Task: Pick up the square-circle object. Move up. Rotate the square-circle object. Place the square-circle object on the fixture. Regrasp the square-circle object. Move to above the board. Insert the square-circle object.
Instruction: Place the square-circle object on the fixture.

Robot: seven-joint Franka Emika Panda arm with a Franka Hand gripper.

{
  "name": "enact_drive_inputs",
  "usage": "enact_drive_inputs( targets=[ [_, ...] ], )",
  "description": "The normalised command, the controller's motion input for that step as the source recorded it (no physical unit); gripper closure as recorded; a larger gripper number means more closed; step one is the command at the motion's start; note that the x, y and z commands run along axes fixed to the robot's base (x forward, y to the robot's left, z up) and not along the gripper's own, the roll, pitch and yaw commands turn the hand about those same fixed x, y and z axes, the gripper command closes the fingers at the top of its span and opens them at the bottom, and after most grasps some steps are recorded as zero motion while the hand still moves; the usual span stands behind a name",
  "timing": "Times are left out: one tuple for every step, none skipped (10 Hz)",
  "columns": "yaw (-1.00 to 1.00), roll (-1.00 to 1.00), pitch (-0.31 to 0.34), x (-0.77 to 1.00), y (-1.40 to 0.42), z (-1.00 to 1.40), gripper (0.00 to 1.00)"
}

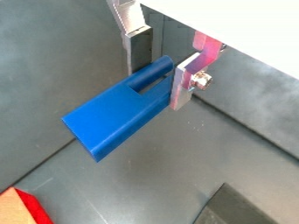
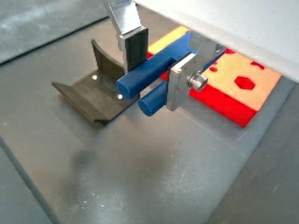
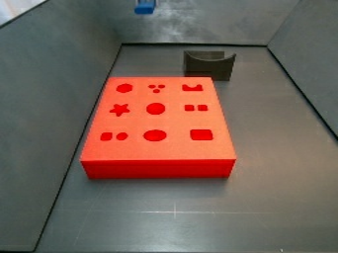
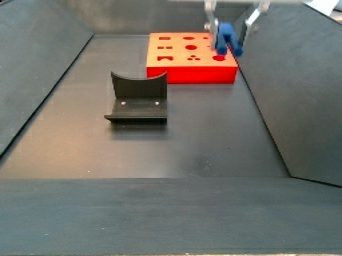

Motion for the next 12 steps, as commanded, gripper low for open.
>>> enact_drive_inputs(
  targets=[
    [0.03,0.09,0.097,0.01,0.00,0.19,1.00],
    [0.36,0.00,-0.021,1.00,-0.04,0.45,1.00],
    [0.35,-0.01,-0.015,1.00,-0.04,0.42,1.00],
    [0.24,-0.02,0.057,1.00,-0.04,0.37,1.00],
    [0.16,-0.03,0.083,1.00,-0.03,0.31,1.00],
    [0.09,-0.04,0.109,1.00,-0.02,0.24,1.00],
    [0.07,-0.04,0.116,1.00,-0.02,0.21,1.00],
    [0.05,-0.05,0.131,1.00,-0.01,0.16,1.00],
    [0.04,-0.05,0.135,1.00,-0.01,0.14,1.00],
    [0.03,-0.05,0.147,0.98,-0.01,0.08,1.00],
    [0.03,-0.05,0.151,0.90,-0.01,0.05,1.00],
    [0.03,-0.05,0.147,0.81,0.00,0.03,1.00]
  ],
)
